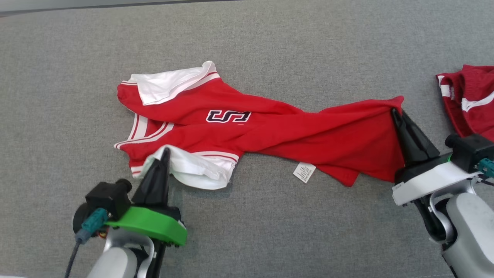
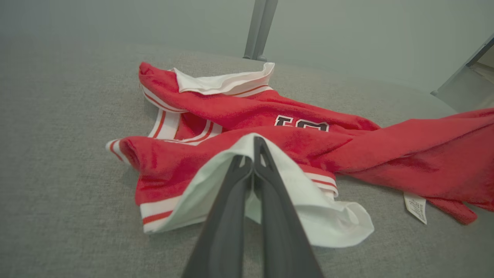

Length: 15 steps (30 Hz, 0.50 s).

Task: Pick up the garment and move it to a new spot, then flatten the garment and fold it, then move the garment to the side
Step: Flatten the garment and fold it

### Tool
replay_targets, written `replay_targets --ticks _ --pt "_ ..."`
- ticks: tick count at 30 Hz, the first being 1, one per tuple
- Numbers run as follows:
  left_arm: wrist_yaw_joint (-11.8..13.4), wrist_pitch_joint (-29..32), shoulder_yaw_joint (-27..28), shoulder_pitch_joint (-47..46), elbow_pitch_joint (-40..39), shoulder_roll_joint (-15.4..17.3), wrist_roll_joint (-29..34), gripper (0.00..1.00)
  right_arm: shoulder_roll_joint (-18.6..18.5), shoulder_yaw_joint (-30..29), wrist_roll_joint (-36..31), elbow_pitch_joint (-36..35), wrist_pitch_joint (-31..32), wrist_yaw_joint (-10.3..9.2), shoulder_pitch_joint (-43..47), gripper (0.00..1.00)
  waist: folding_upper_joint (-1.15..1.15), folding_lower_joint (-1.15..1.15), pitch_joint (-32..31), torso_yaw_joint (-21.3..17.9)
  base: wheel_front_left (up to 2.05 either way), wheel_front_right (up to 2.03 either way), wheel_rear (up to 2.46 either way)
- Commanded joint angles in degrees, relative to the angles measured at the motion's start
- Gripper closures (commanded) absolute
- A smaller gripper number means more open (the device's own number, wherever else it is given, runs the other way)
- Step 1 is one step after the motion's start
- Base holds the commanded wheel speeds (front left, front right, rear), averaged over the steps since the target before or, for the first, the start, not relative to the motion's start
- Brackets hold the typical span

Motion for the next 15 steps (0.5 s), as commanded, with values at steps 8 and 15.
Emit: replay_targets --ticks 8,15 --pt "0.32 -0.06 3.83 -15.60 -9.70 4.97 5.39 1.00 -3.09 -5.13 -4.80 -10.80 3.70 -0.05 -8.90 1.00 0.00 0.00 -1.70 -1.17 0.00 0.00 0.00" --pt "-0.83 2.35 7.25 -32.76 -12.59 7.79 7.15 1.00 -5.14 -9.33 -5.53 -17.17 7.03 -0.05 -20.15 1.00 0.00 0.00 -2.92 -1.81 0.00 0.00 0.00"
